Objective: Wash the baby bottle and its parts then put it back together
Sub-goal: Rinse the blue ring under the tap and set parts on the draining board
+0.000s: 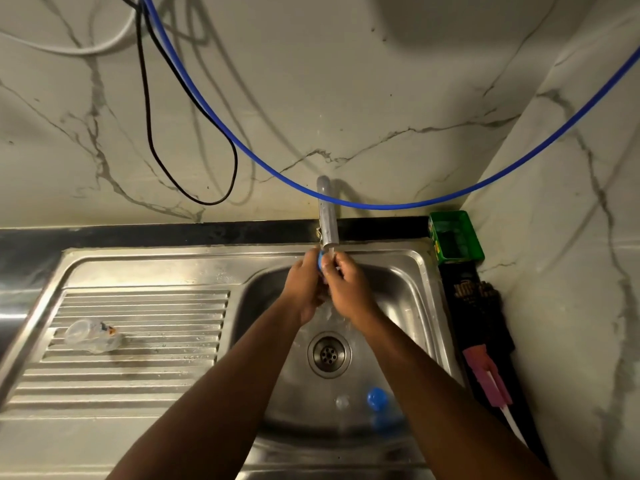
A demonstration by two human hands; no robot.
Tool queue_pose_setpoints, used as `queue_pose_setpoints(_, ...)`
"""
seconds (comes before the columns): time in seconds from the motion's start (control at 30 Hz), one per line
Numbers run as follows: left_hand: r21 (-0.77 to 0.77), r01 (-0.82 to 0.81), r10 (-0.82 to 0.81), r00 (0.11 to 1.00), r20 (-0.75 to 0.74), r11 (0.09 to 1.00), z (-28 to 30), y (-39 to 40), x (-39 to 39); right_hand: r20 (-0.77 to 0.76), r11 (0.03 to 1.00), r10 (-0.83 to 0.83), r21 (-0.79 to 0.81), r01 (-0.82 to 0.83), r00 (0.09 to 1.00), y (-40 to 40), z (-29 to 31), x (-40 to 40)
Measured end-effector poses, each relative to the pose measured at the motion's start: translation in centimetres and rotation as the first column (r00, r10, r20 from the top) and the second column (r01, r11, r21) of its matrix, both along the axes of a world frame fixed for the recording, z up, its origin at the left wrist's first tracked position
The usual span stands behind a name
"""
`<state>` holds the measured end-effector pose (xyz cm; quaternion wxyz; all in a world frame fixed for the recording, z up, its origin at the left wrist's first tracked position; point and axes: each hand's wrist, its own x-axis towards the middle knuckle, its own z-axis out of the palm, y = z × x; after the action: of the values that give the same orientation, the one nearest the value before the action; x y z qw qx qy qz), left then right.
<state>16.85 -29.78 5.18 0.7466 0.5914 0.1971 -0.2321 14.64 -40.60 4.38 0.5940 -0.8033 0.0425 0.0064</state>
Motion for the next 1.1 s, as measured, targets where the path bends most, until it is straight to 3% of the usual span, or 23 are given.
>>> queue_pose_setpoints(0.1, -0.159, 0.105, -0.13, 0.979, -0.157, 0.982, 0.2, 1.3, 1.0, 0.12, 0.972, 0.163, -0.189, -0.139, 0.979, -1.3, -0.7, 0.0)
queue_pose_setpoints(0.27, -0.058, 0.062, -0.064, 0.998, -0.022, 0.996, 0.3, -0.2, 0.5, -0.09, 0.997, -0.038, 0.069, 0.045, 0.995, -1.8, -0.4, 1.4)
queue_pose_setpoints(0.37, -0.124, -0.049, 0.04, 0.996, -0.077, 0.991, 0.1, -0.1, 0.5, 0.006, 0.994, 0.081, -0.068, -0.08, 0.997, -1.2, -0.6, 1.0)
queue_pose_setpoints(0.47, -0.055, 0.054, -0.062, 0.986, -0.155, 0.997, 0.3, 0.8, 1.1, 0.047, 0.958, 0.209, -0.212, -0.195, 0.977, -1.8, -0.7, 0.7)
queue_pose_setpoints(0.53, 0.021, 0.095, -0.091, 0.983, -0.158, 0.995, -0.1, 0.7, 1.1, -0.004, 0.981, 0.134, -0.139, -0.133, 0.991, -2.0, -0.2, 0.9)
queue_pose_setpoints(0.63, -0.038, -0.021, 0.019, 0.998, -0.059, 0.999, -1.1, 0.1, 0.7, -0.069, 0.999, -0.051, -0.022, 0.05, 0.996, -1.2, -0.5, 1.7)
queue_pose_setpoints(0.77, -0.104, -0.099, 0.087, 0.989, -0.116, 0.99, -1.0, 0.6, 1.1, 0.026, 0.988, 0.088, -0.126, -0.084, 0.996, 0.0, -1.3, 0.4)
queue_pose_setpoints(0.87, 0.006, 0.008, -0.007, 0.997, -0.077, 1.0, 0.0, 0.9, 1.1, 0.019, 0.992, 0.089, -0.093, -0.087, 0.996, -1.2, -1.7, 0.3)
queue_pose_setpoints(1.0, 0.073, 0.09, -0.09, 0.996, -0.004, 0.993, 0.0, 0.3, 0.3, -0.175, 0.992, 0.062, 0.115, -0.042, 0.983, -1.5, -0.9, 0.2)
queue_pose_setpoints(1.1, 0.064, 0.165, -0.163, 0.986, -0.045, 0.984, 0.4, 0.3, 0.1, 0.021, 0.994, 0.105, -0.046, -0.104, 0.994, -1.7, -1.3, -0.4)
